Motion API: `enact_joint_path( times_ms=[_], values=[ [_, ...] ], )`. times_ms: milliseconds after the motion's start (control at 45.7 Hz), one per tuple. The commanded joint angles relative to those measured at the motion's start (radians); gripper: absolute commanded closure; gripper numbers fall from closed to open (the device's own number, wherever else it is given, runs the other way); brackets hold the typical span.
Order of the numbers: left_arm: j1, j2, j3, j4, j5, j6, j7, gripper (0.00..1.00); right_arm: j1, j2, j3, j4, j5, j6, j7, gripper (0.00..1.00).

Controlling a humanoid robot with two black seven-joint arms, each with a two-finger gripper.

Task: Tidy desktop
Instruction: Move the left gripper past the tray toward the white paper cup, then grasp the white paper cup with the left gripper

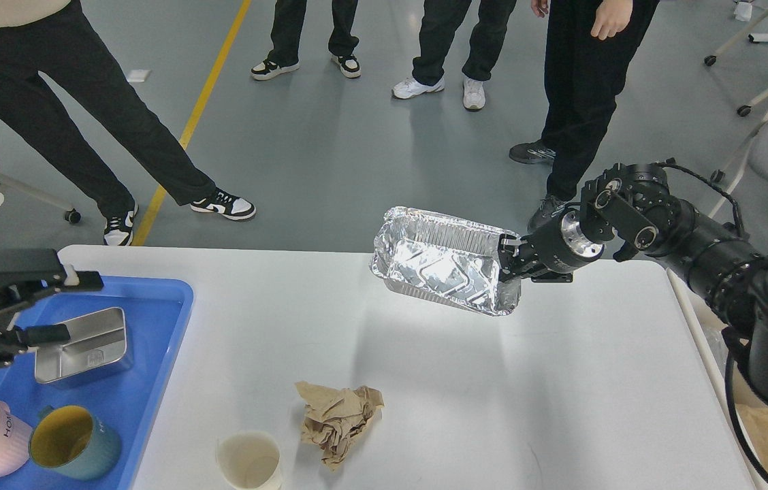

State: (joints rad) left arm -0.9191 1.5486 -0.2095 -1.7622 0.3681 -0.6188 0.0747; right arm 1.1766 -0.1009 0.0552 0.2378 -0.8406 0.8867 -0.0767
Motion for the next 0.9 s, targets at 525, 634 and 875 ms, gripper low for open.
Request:
enact_joint_path(
  times_ms=[525,634,875],
  values=[
    [0.037,-0.459,0.041,0.018,0.428,-0.107,0.408,0.07,0.026,0.003,0.002,0.001,0.002,0.0,0.0,1.0],
    [0.042,-0.478,0.065,0.024,0.44,-0.098,0.424,0.07,0.026,0.003,0.002,0.008,0.002,0.0,0.002,1.0],
    [0.042,-0.608,0.068,0.075,0.502,-0.082,0.448,0.08,0.025,0.003,0.002,0.038,0.002,0.0,0.002,1.0]
  ],
)
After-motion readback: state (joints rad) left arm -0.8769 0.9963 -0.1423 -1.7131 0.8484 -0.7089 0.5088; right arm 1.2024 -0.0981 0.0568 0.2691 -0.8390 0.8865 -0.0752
